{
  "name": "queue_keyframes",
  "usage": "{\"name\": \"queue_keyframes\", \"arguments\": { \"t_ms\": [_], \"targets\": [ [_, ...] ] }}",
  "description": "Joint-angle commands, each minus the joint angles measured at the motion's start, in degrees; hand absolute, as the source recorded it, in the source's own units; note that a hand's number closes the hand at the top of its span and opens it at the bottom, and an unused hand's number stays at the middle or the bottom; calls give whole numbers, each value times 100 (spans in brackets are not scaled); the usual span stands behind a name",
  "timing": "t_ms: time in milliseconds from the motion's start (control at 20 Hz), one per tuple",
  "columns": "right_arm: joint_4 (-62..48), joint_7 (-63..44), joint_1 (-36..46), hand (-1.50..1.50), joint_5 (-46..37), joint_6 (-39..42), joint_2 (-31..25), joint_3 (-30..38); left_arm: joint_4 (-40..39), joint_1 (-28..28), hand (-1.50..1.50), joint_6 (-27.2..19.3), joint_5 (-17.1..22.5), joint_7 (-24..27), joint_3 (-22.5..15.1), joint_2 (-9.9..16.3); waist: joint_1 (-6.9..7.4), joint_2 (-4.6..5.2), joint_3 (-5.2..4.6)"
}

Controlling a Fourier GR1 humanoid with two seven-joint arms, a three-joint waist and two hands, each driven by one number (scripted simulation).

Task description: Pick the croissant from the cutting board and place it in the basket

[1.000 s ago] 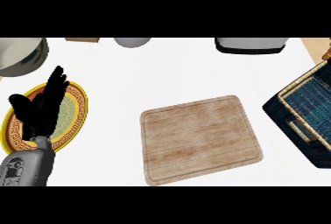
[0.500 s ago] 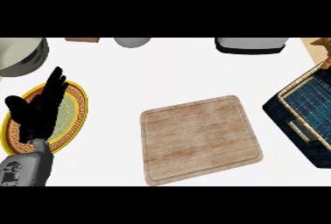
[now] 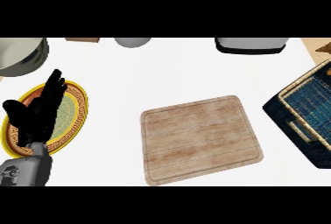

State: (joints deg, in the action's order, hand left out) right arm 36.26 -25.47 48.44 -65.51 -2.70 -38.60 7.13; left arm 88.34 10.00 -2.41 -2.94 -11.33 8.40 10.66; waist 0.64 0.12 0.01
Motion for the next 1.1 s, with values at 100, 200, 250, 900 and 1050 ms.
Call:
{"name": "queue_keyframes", "arguments": {
  "t_ms": [100, 200, 250, 900, 1050],
  "targets": [
    [-593, 262, 75, 150, -151, -248, -44, 67, -147, 276, 0, 70, 106, -54, 187, 144, 11, 11, 1],
    [-938, 204, 275, 150, -208, -448, 70, 112, -346, 62, 0, 19, -9, 211, 11, -75, 39, 23, 2],
    [-505, 151, 90, 150, -168, -33, 54, 26, -477, 406, 0, -92, -48, 161, 53, -59, -29, 2, -1],
    [-994, 281, -35, 150, 192, 18, 152, 448, 147, -219, 0, 141, 94, 82, 104, 36, 19, 2, 1],
    [-999, -62, -20, 150, 207, 348, 110, 480, -313, 33, 0, 53, 17, 369, 146, 5, -3, 7, 0]
  ]
}}
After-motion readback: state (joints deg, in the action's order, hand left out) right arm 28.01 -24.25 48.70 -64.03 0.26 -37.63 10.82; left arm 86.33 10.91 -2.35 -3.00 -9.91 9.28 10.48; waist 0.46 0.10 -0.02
